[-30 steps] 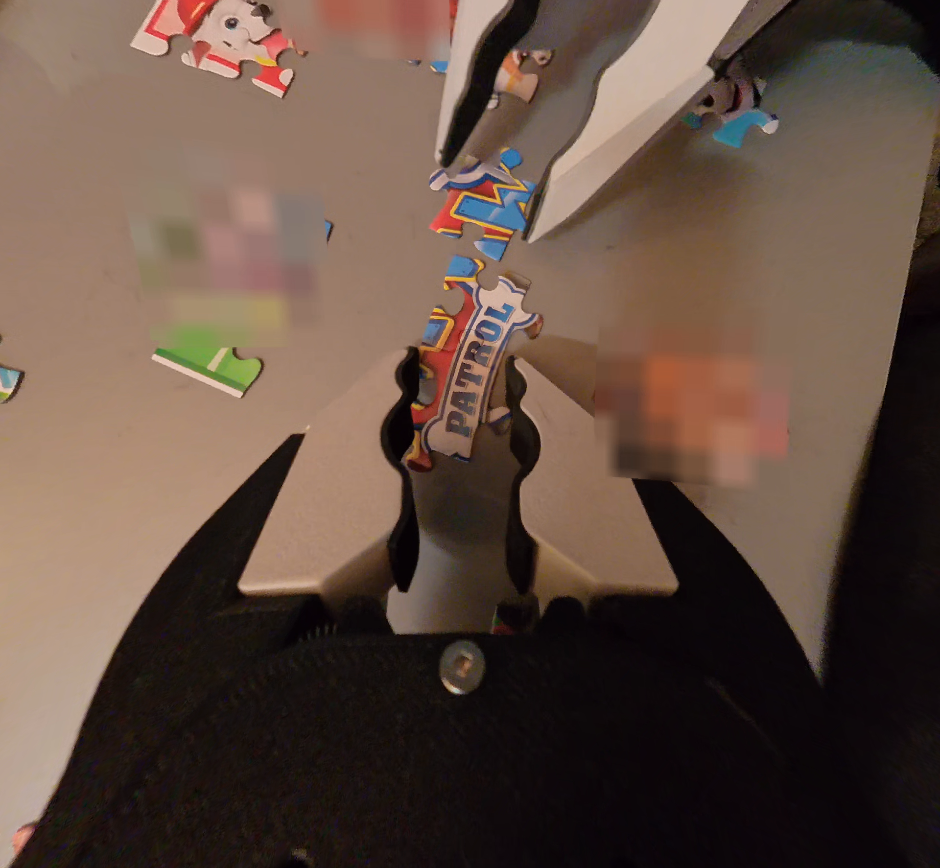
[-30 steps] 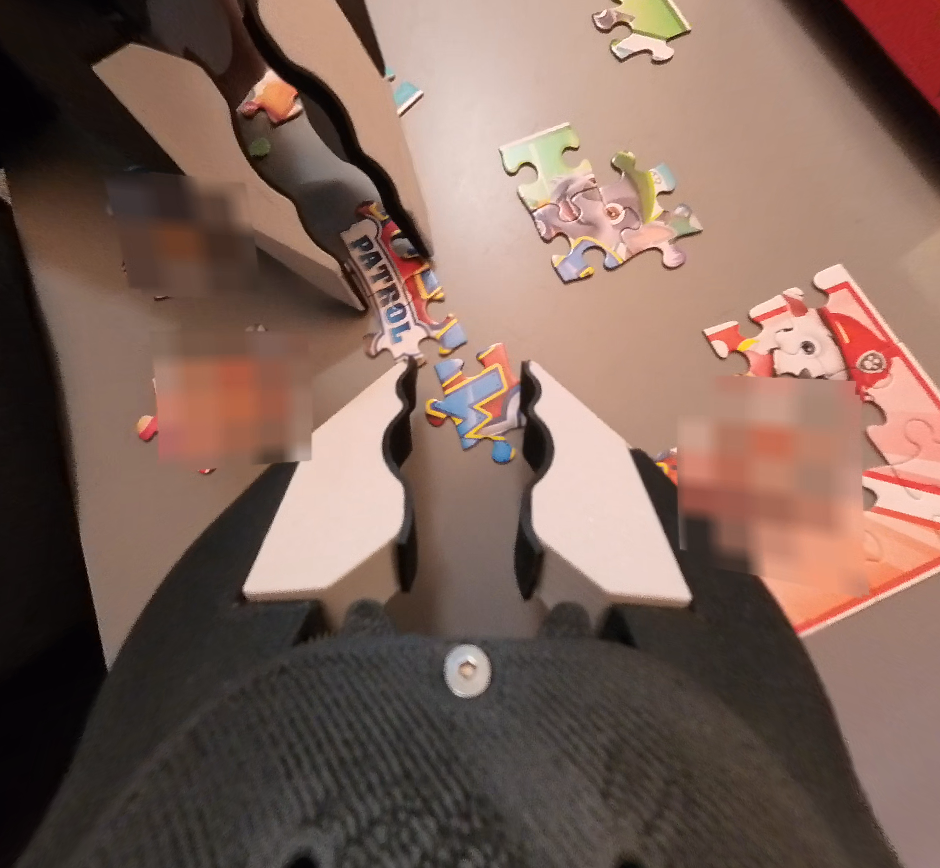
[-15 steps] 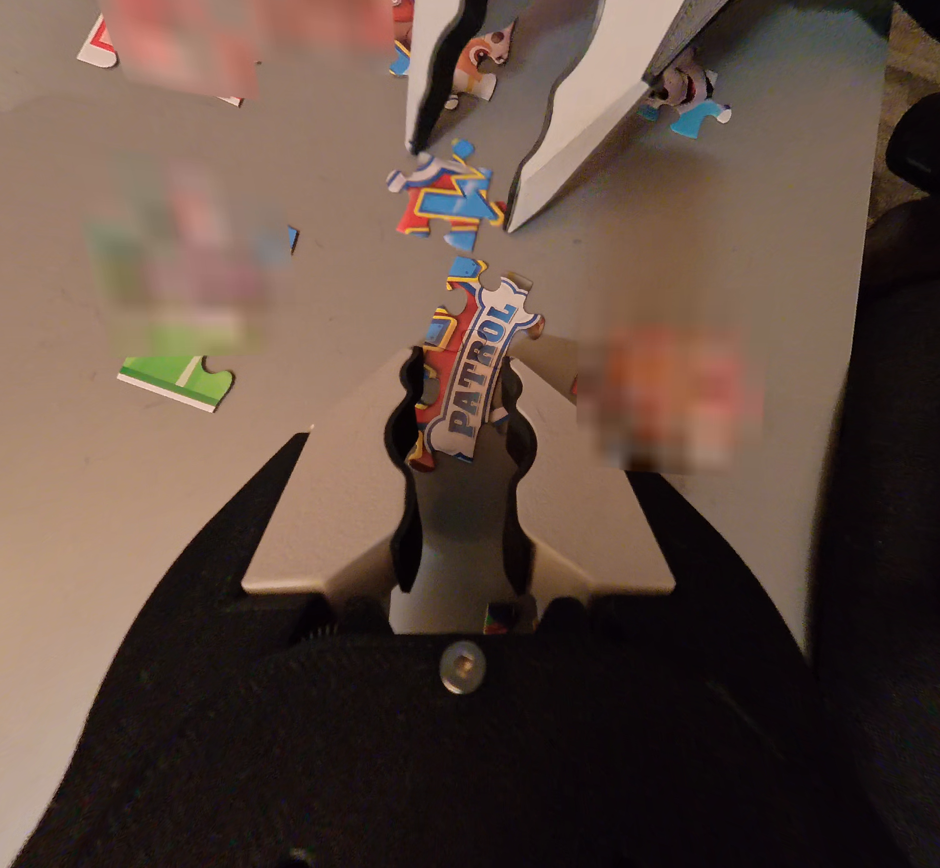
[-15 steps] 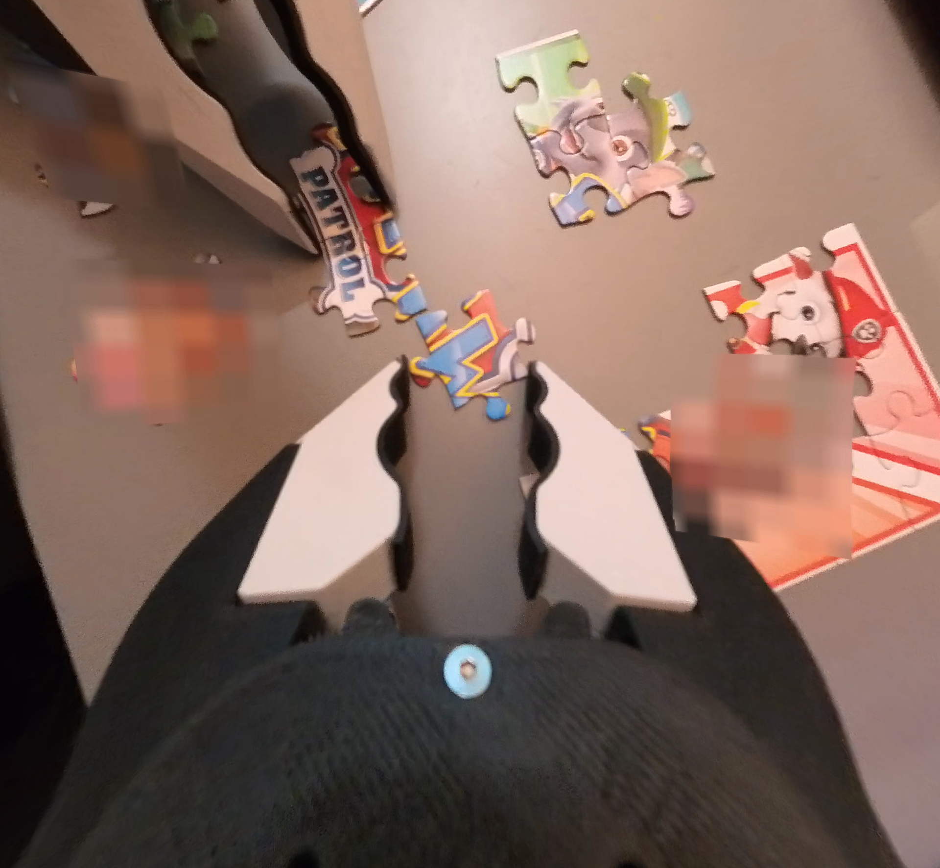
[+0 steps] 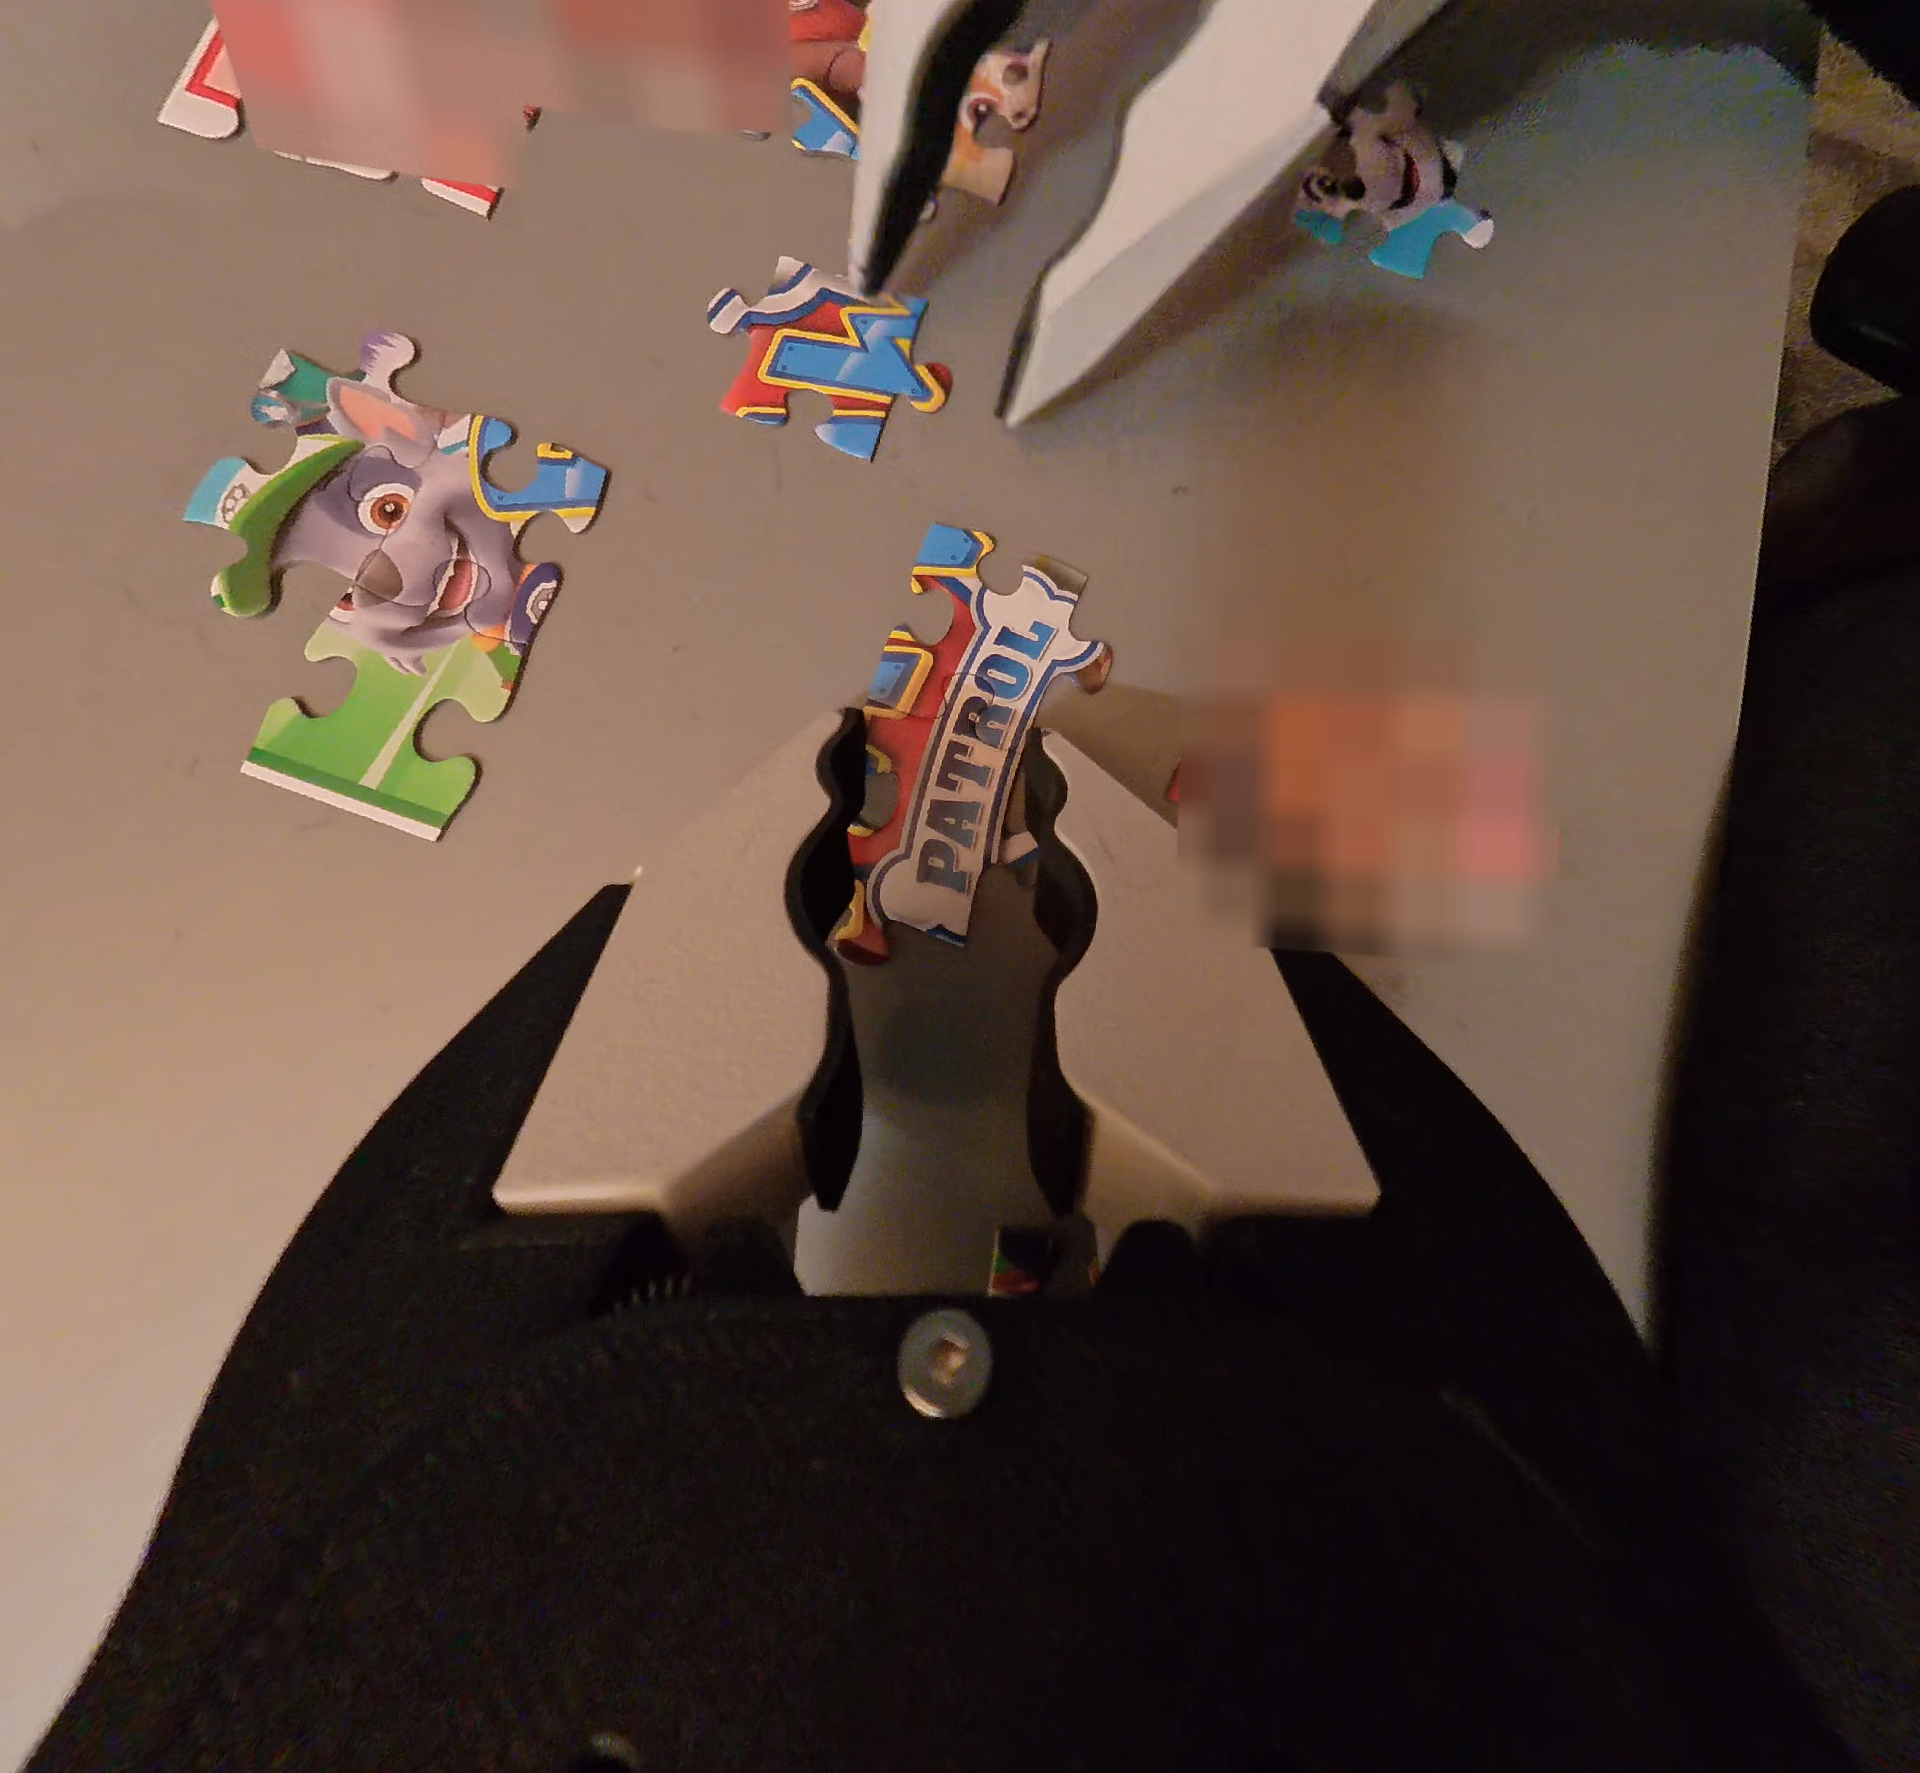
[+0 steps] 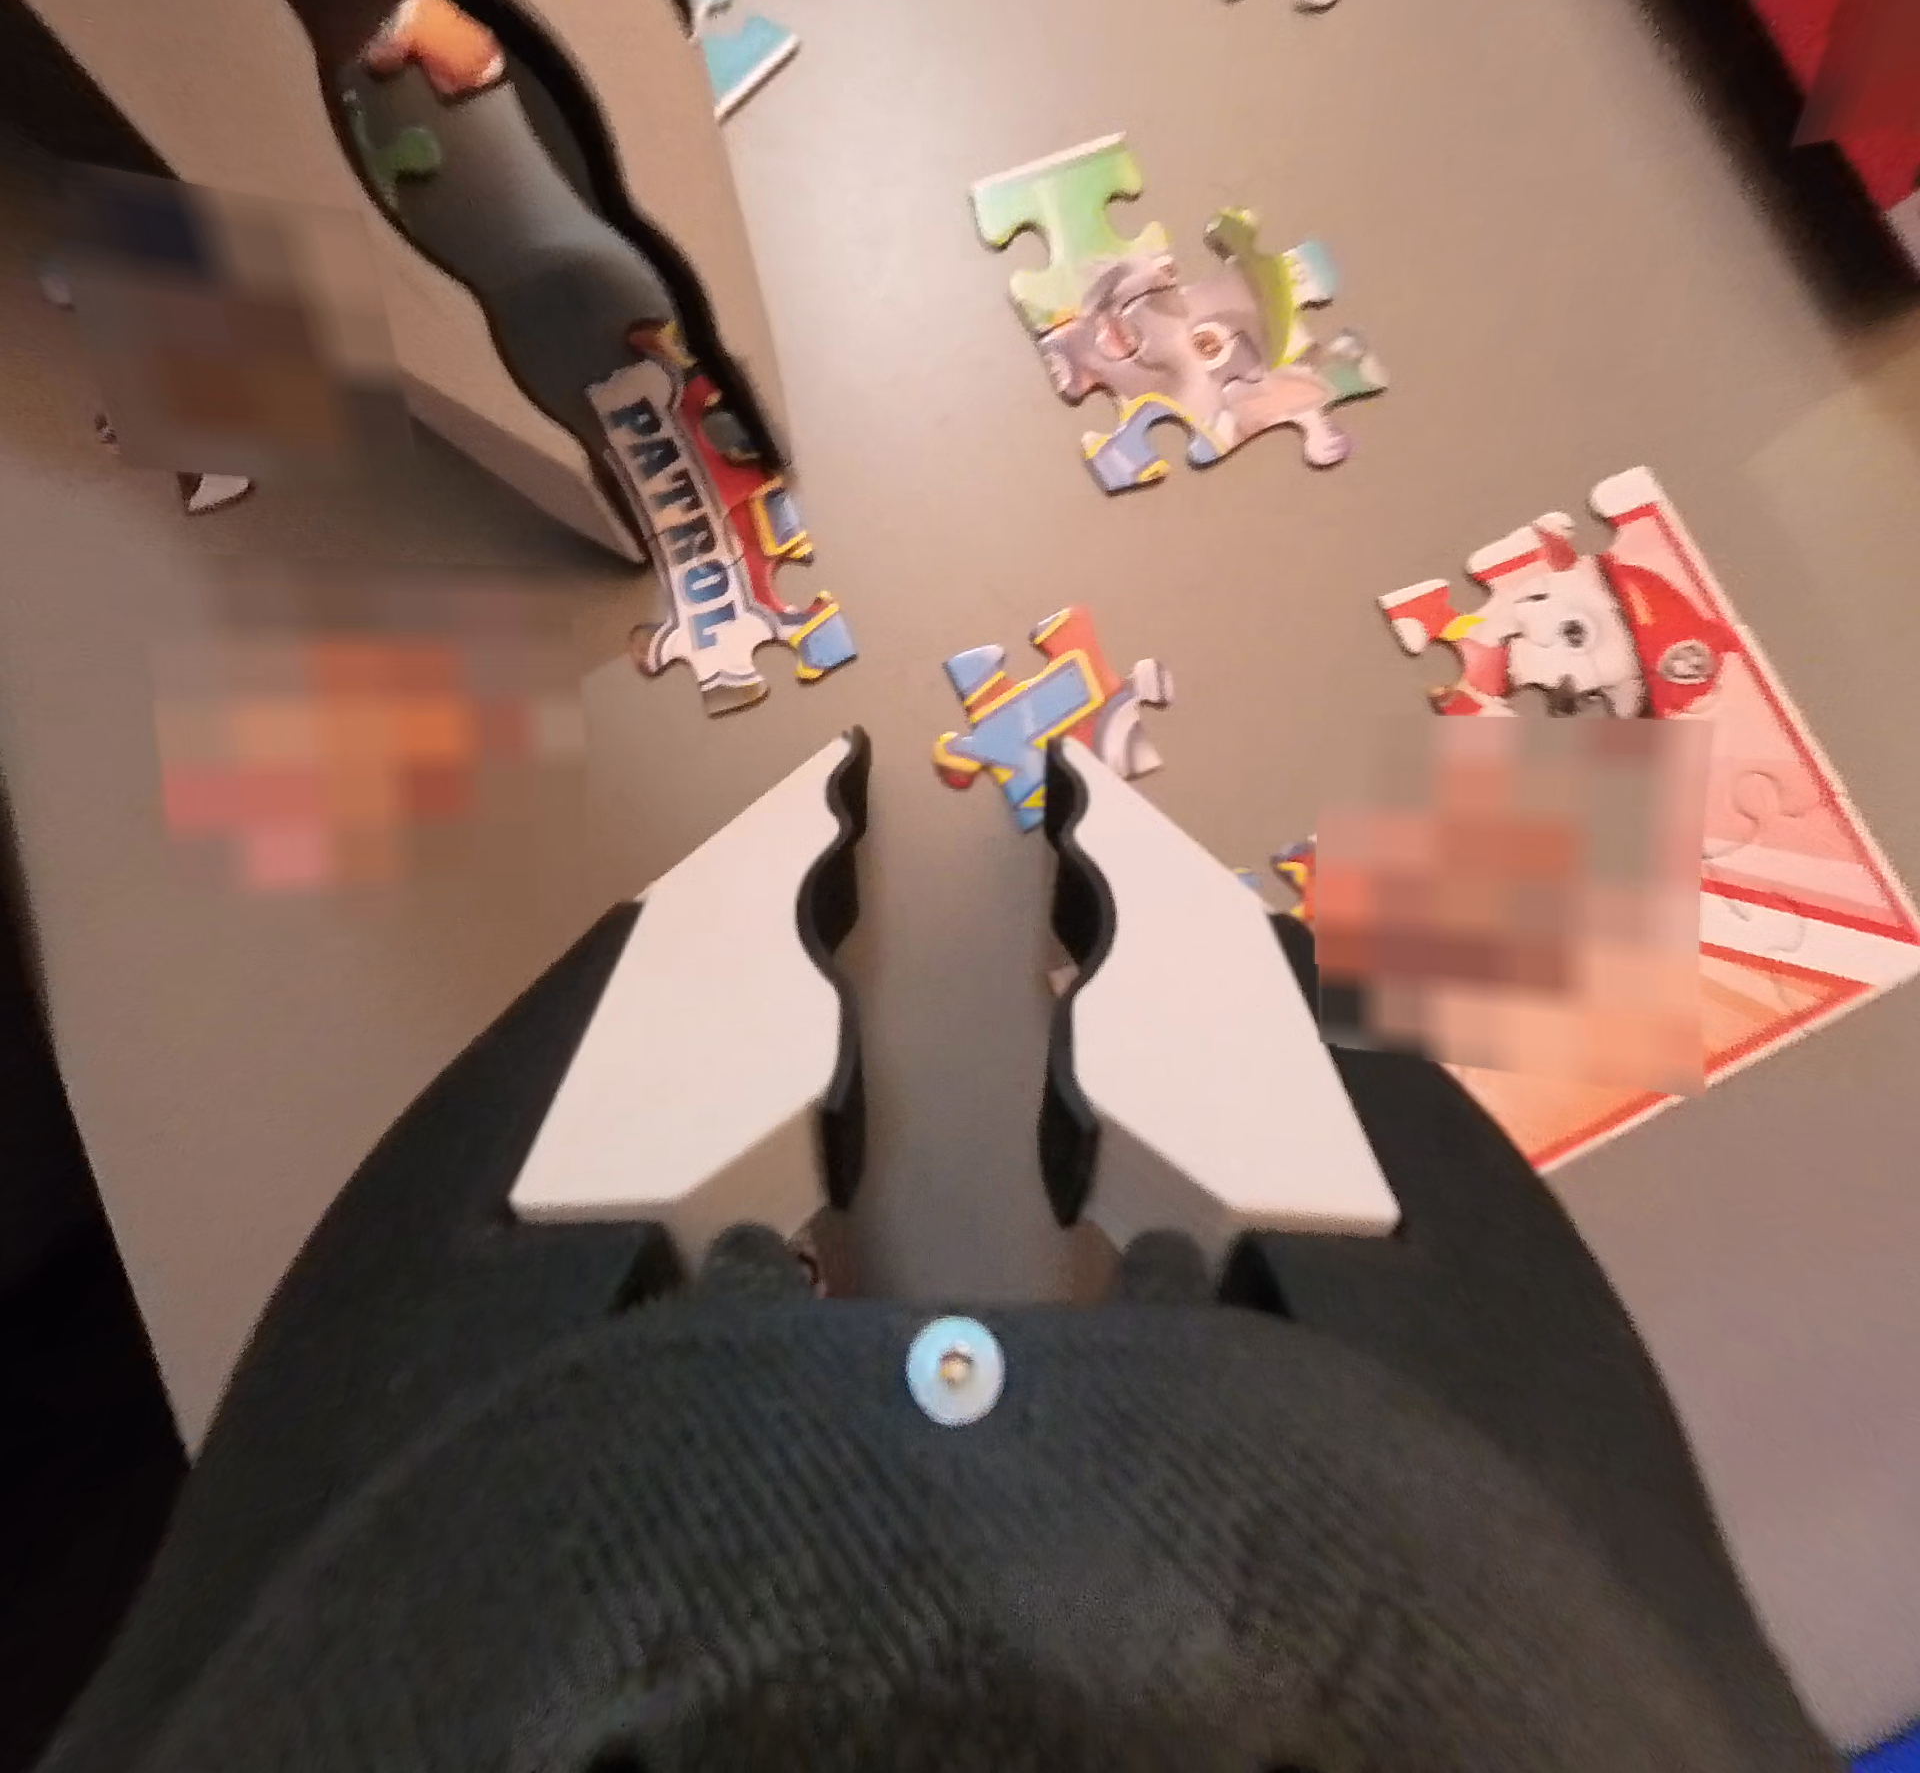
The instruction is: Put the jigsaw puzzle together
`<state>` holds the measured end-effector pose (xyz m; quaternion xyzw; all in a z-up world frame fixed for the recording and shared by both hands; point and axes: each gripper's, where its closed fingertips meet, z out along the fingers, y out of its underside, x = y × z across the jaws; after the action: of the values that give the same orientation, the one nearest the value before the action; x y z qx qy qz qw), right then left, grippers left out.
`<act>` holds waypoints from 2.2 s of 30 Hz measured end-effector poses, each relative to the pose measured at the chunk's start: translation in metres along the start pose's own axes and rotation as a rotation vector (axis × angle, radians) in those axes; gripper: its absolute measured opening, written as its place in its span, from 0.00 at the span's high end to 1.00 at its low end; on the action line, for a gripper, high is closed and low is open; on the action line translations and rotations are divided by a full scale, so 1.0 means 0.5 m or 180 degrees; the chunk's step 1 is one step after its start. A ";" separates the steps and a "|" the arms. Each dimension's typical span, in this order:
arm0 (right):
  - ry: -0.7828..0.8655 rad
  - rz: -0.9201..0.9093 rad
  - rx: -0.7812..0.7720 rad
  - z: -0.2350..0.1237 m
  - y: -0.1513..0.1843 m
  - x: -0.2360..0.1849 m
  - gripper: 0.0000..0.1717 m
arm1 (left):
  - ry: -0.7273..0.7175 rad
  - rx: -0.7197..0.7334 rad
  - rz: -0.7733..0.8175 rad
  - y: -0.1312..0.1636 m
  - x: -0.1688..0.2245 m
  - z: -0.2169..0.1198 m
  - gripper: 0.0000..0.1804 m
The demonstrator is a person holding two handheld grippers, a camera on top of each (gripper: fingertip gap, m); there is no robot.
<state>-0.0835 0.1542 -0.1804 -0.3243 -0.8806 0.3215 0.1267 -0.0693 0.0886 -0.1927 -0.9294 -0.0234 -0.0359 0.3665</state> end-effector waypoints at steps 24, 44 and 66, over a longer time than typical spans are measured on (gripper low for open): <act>0.0032 0.0161 -0.0105 0.027 -0.019 0.010 0.94 | 0.0017 0.0022 -0.0001 0.002 0.001 -0.002 0.85; 0.0085 0.0173 -0.0209 0.045 -0.016 0.027 0.84 | 0.0027 0.0031 0.0006 0.002 0.001 -0.002 0.85; 0.0015 0.0096 -0.0142 0.032 -0.004 -0.003 0.83 | 0.0020 0.0042 0.0008 0.003 0.001 -0.003 0.85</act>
<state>-0.0904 0.1444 -0.1916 -0.3411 -0.8822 0.3028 0.1166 -0.0686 0.0865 -0.1927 -0.9269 -0.0213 -0.0382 0.3727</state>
